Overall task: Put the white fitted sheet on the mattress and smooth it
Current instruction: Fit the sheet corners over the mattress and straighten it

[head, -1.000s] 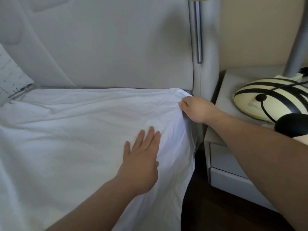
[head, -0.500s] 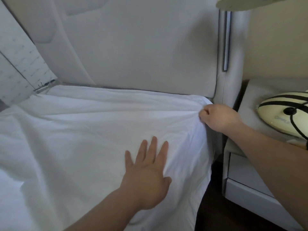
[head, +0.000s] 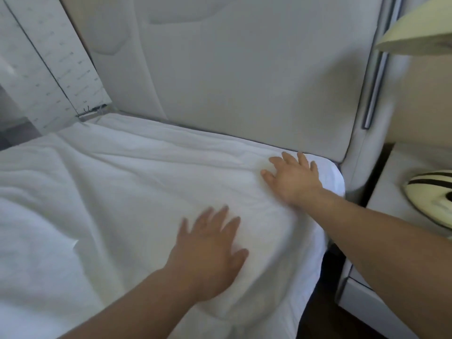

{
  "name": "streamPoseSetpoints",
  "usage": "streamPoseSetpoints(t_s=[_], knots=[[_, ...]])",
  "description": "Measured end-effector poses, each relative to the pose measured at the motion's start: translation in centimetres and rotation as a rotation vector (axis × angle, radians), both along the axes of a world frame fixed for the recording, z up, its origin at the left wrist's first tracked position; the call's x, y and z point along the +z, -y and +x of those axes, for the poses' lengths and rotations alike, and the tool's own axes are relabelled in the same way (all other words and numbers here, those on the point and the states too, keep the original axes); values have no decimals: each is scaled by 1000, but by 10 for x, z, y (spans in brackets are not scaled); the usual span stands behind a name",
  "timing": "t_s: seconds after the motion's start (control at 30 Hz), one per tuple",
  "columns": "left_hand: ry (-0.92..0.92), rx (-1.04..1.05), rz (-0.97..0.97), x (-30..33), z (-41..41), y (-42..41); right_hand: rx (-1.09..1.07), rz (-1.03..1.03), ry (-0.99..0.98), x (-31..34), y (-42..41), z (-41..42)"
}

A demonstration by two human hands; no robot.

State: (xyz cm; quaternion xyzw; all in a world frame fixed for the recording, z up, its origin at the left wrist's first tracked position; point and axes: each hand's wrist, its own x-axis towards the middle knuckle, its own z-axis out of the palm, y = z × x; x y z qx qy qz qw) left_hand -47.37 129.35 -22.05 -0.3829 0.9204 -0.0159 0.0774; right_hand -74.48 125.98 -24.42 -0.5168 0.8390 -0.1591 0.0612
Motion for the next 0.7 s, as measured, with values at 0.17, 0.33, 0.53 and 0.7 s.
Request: streamPoseSetpoints(t_s=[0.17, 0.33, 0.53, 0.7], knots=[[173, 221, 216, -26, 30, -2, -46, 213, -94, -21, 5, -8], [186, 163, 184, 0, 39, 9, -57, 217, -140, -11, 0, -2], [127, 289, 214, -25, 52, 10, 175, 220, -195, -7, -16, 84], [51, 254, 316, 21, 64, 28, 166, 163, -210, -23, -25, 100]])
